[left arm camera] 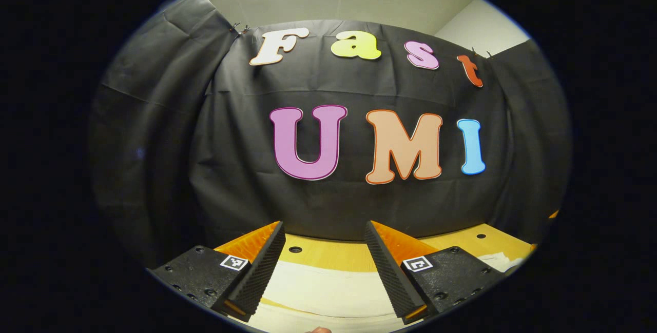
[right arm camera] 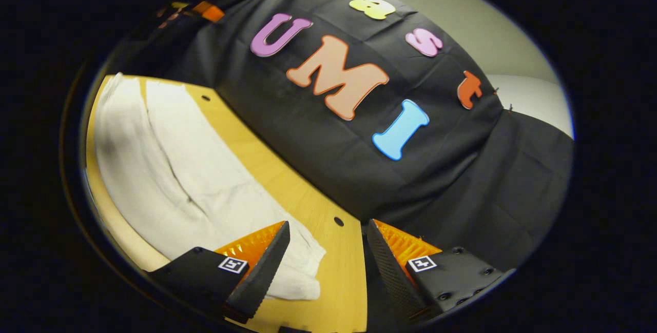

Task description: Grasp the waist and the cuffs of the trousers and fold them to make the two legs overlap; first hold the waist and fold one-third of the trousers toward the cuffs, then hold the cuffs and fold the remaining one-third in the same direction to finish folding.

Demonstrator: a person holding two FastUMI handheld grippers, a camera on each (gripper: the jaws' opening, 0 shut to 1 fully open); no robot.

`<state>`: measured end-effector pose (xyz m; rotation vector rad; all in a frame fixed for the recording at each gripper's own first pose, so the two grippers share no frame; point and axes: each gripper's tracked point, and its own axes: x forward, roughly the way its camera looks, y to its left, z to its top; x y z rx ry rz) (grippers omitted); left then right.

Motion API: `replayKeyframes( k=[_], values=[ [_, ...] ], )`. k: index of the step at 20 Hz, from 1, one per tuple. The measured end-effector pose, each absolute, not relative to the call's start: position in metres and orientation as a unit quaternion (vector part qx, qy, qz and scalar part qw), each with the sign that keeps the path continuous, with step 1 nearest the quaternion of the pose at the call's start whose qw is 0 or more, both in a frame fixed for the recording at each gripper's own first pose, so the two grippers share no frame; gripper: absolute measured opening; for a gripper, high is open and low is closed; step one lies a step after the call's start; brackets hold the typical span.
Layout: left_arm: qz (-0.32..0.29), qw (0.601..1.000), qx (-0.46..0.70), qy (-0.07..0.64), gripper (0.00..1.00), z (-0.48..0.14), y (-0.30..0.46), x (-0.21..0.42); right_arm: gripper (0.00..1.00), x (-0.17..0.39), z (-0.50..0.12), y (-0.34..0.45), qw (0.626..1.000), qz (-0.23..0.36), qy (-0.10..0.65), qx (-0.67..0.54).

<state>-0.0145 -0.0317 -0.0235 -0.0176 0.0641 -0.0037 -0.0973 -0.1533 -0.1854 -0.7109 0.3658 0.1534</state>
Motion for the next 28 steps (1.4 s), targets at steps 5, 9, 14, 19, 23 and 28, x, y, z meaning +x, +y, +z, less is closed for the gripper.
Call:
replayKeyframes(
  k=[5, 9, 14, 19, 23, 28],
  values=[
    [0.005, 0.999, -0.002, 0.037, 0.93, -0.028, -0.036, -0.017, 0.97, -0.123, -0.251, -0.17, 0.862, 0.143, 0.231, -0.428],
    [0.016, 0.999, 0.001, 0.043, 0.93, -0.033, -0.034, -0.022, 0.97, -0.147, -0.292, -0.179, 0.819, 0.191, 0.27, -0.469],
    [0.026, 0.998, 0.01, 0.05, 0.93, -0.038, -0.031, -0.032, 0.98, -0.171, -0.332, -0.19, 0.777, 0.229, 0.306, -0.5],
    [0.041, 0.998, 0.026, 0.05, 0.93, -0.037, -0.017, -0.04, 0.97, -0.18, -0.352, -0.181, 0.743, 0.269, 0.297, -0.536],
    [0.053, 0.997, 0.037, 0.049, 0.93, -0.037, -0.005, -0.045, 0.94, -0.165, -0.357, -0.175, 0.737, 0.273, 0.283, -0.55],
    [0.058, 0.996, 0.042, 0.051, 0.93, -0.037, 0.002, -0.047, 0.89, -0.144, -0.364, -0.167, 0.724, 0.278, 0.266, -0.573]
  ],
)
